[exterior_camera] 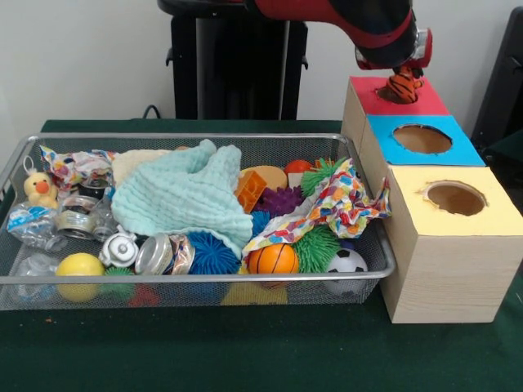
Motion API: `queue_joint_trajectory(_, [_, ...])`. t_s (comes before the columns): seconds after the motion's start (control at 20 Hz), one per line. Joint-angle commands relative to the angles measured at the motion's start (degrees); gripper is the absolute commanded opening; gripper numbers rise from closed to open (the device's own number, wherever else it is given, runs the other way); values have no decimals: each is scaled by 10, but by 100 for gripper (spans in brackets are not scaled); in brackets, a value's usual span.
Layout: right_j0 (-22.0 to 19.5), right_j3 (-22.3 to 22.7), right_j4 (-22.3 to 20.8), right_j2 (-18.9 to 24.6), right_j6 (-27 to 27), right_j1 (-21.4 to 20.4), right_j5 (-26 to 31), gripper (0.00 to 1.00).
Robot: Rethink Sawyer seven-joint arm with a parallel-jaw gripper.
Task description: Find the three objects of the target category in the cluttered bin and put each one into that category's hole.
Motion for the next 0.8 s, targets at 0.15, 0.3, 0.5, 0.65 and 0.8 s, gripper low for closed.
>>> queue_joint_trajectory(0.15, [-24, 0, 26, 72, 15, -19, -58, 0])
queue_joint_trajectory(0.3, [-26, -20, 10, 70, 20, -7, -55, 0])
queue_joint_trajectory(0.5, [-26, -24, -10, 67, 13, -10, -70, 100])
queue_joint_trajectory(0.65, [-25, -18, -16, 60, 24, -18, -60, 100])
queue_joint_trajectory(0.8, [-22, -46, -41, 49, 30, 2, -47, 100])
